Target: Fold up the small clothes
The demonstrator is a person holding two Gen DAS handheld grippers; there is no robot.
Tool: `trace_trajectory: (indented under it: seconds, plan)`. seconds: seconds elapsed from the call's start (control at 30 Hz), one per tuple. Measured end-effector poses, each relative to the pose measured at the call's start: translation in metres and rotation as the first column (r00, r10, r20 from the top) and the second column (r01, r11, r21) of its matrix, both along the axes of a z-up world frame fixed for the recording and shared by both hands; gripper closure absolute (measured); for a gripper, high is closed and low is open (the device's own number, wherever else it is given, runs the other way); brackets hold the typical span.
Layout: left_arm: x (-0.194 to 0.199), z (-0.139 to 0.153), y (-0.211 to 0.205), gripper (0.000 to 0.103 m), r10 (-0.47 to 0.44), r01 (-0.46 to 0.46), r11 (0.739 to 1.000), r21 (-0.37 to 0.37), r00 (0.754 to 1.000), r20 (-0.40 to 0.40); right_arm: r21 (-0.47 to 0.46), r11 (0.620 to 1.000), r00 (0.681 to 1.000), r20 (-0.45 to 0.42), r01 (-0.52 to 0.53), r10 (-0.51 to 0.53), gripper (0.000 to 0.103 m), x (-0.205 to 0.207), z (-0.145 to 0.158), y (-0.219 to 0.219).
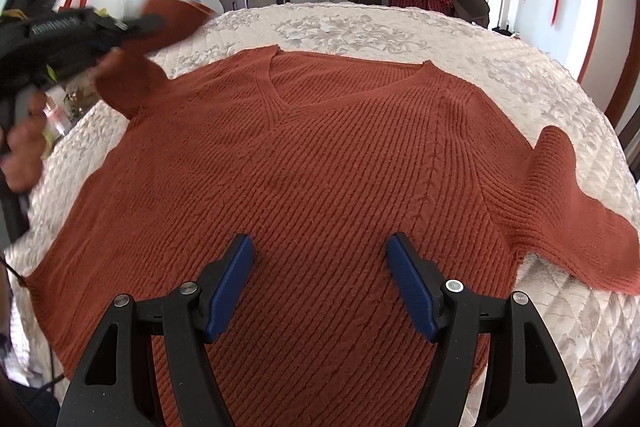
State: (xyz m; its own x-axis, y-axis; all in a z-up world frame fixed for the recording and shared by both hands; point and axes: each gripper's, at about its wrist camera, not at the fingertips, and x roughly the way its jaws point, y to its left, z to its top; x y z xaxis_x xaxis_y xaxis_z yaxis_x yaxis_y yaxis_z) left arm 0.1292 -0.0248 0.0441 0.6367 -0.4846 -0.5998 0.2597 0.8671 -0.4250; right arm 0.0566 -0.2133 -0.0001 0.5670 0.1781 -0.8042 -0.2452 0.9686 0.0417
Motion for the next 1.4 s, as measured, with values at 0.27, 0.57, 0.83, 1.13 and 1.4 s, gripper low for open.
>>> trace_trajectory:
  seconds: [0.27, 0.57, 0.83, 1.13, 1.4]
  plan:
    - [-0.022, 0.001, -0.001, 0.069, -0.05, 0.05, 0.999, -0.005, 0.999, 0.006, -0.012, 1.0, 1.0, 0.001, -0.001, 0.001, 0.033, 0.0, 0.0, 0.002]
    - [-0.034, -0.012, 0.089, 0.066, 0.212, -0.213, 0.975, 0.061, 0.977, 0.016, 0.107, 0.994, 1.0, -0.026, 0.005, -0.002, 0.033, 0.014, 0.016, 0.005]
    - [-0.043, -0.037, 0.088, 0.066, 0.197, -0.195, 0.978, 0.07, 0.98, -0.028, 0.187, 0.982, 0.996, -0.083, -0.03, 0.046, 0.061, 0.063, 0.007, 0.039]
    - [-0.039, -0.051, 0.073, 0.066, 0.157, -0.146, 0.977, 0.156, 0.986, -0.063, 0.184, 0.982, 0.996, -0.07, -0.034, 0.048, 0.1, 0.078, 0.007, 0.045]
    - [-0.04, -0.051, 0.07, 0.066, 0.154, -0.142, 0.975, 0.169, 0.986, -0.06, 0.2, 0.978, 0.997, -0.059, 0.062, -0.051, 0.1, 0.09, 0.017, 0.003]
